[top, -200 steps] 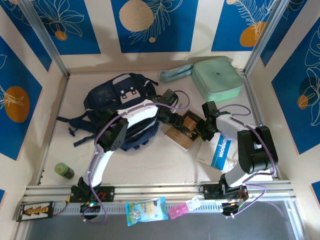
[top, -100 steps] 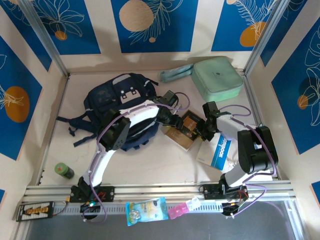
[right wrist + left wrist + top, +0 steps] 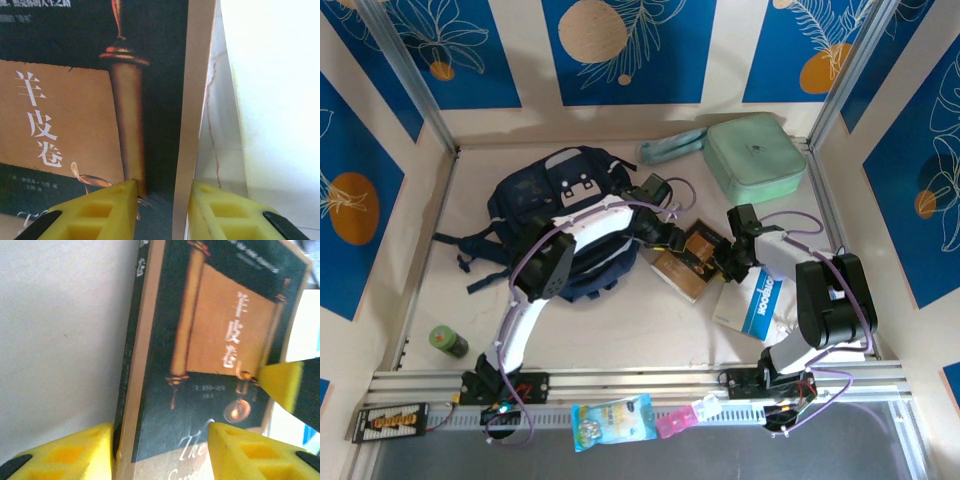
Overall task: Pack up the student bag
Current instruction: Pick up the book at the center of the table.
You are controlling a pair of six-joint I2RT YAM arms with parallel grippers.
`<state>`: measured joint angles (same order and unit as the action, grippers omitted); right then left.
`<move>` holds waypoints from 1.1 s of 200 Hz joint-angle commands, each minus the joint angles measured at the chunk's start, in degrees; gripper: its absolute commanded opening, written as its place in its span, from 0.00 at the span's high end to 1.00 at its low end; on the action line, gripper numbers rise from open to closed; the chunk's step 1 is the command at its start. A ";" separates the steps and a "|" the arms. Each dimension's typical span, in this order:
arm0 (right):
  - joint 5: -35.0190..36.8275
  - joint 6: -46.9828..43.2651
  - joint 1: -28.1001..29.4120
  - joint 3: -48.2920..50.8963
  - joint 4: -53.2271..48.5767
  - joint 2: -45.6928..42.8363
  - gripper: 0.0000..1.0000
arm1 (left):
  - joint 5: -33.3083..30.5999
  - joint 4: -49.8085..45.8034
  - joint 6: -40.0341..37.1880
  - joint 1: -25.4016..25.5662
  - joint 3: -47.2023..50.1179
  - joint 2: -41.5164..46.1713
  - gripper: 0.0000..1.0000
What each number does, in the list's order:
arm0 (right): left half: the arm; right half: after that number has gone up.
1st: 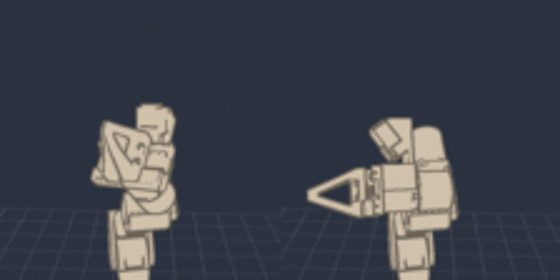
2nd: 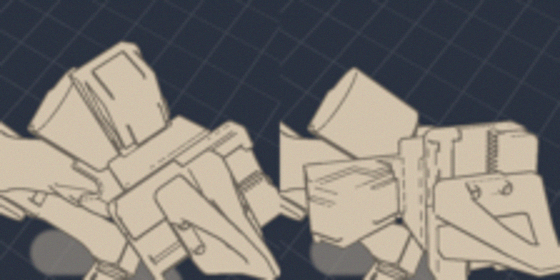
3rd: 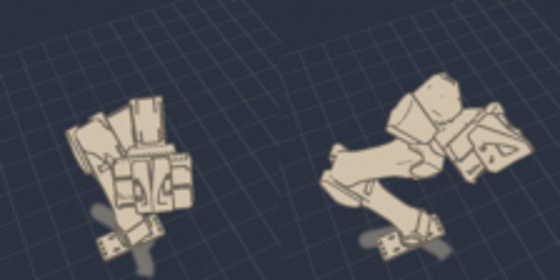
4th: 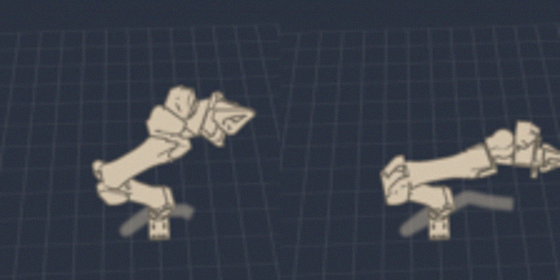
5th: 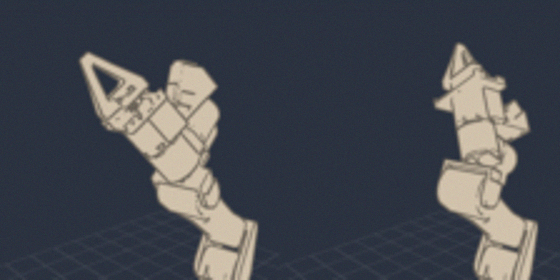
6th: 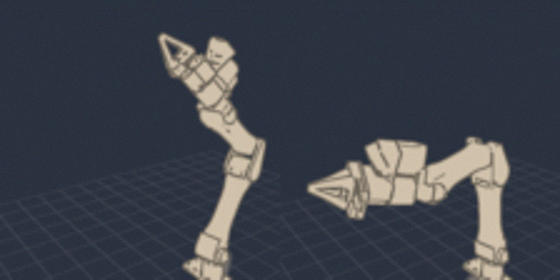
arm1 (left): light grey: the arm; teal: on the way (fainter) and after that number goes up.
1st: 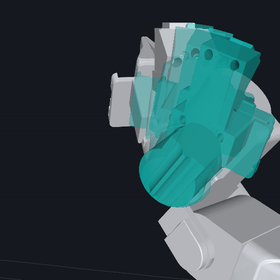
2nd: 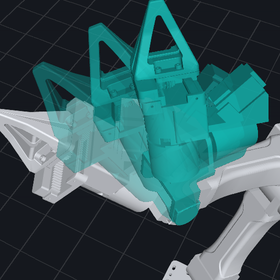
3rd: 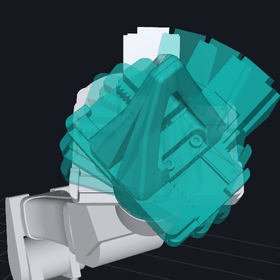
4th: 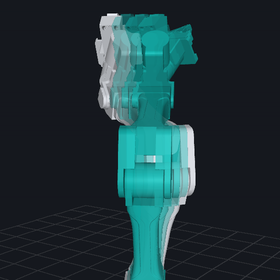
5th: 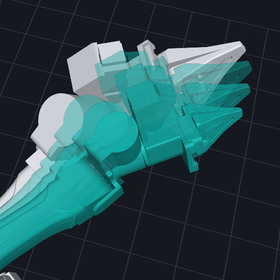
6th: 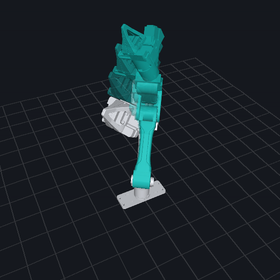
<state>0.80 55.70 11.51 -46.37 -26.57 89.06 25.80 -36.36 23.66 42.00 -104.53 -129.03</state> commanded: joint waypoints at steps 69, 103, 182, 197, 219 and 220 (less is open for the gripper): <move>-9.16 -1.20 3.26 0.23 7.70 5.07 0.73 | 10.84 1.24 1.64 1.95 4.36 6.81 0.50; -7.88 -0.75 3.17 0.23 6.72 4.73 0.74 | 9.71 -1.08 3.16 1.96 3.11 5.34 0.49; -5.90 0.64 3.16 0.31 5.34 4.99 0.77 | 8.94 -4.63 3.72 1.97 0.66 3.18 0.55; -5.80 0.78 3.15 0.31 5.20 4.83 0.77 | 8.40 -5.12 3.17 1.95 0.46 3.30 0.58; -5.37 0.64 3.15 0.36 5.04 4.59 0.78 | 6.24 -6.43 1.97 1.96 -0.18 3.95 0.59; -5.37 0.64 3.12 0.38 5.04 4.61 0.78 | 6.08 -6.48 1.90 1.95 -0.25 3.96 0.59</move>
<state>-3.73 55.18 13.56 -46.81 -20.84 91.64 30.22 -40.38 27.03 42.46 -101.95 -125.64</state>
